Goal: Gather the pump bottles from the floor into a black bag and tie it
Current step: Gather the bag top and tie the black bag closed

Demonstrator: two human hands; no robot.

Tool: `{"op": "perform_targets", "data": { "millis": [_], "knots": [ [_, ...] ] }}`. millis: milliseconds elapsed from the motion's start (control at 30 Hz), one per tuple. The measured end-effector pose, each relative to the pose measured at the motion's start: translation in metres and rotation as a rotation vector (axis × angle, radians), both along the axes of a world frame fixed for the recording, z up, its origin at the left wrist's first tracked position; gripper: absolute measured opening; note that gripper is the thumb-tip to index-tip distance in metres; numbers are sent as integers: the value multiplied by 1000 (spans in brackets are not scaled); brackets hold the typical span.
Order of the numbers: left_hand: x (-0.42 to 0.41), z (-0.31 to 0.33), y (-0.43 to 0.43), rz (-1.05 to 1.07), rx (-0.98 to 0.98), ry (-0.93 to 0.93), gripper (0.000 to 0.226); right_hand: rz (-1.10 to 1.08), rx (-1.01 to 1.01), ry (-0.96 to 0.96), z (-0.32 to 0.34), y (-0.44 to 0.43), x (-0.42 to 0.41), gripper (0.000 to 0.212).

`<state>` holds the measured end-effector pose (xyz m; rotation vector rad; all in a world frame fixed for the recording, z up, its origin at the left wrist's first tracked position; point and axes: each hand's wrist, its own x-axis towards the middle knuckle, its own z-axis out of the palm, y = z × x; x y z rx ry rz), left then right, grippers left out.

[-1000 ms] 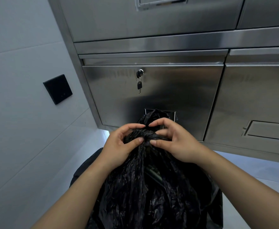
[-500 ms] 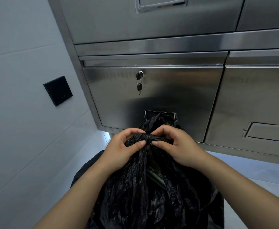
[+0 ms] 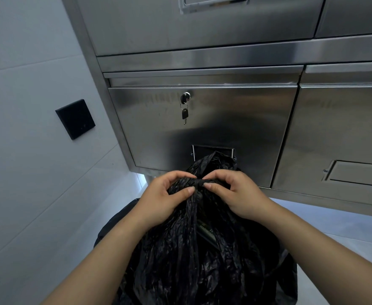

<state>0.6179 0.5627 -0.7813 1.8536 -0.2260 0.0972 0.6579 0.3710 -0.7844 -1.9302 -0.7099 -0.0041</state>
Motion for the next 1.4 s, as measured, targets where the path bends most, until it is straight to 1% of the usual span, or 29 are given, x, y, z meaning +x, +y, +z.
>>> {"op": "perform_targets", "data": {
  "millis": [133,233,300,400,467,633,733,900,1033,1167,1400],
  "knots": [
    [0,-1,2,3,-3,5,25,23,100,10,-3,1,-2,18],
    [-1,-2,3,3,-8,6,27,59,138,43,-3,5,-4,23],
    [-1,-1,5,0,9,0,27,59,154,63,-3,6,-4,20],
    [-1,-1,6,-7,93,-35,28,36,138,98,-5,6,-2,13],
    [-1,-1,6,-12,142,-55,29,51,155,157,-7,6,-1,11],
    [1,-2,7,-20,206,-89,31,125,311,389,-7,7,0,12],
    [2,-2,8,-18,233,-118,32,147,398,461,-8,7,0,12],
    [3,-3,7,6,256,-133,37,148,473,503,-8,8,0,13],
    [2,-2,6,5,281,-158,44,149,489,524,-8,7,-1,15],
    [2,-2,4,6,257,-147,47,133,507,540,-7,7,-1,14],
    [0,-2,1,4,226,-168,44,124,508,556,-7,7,-2,12]
  ]
}}
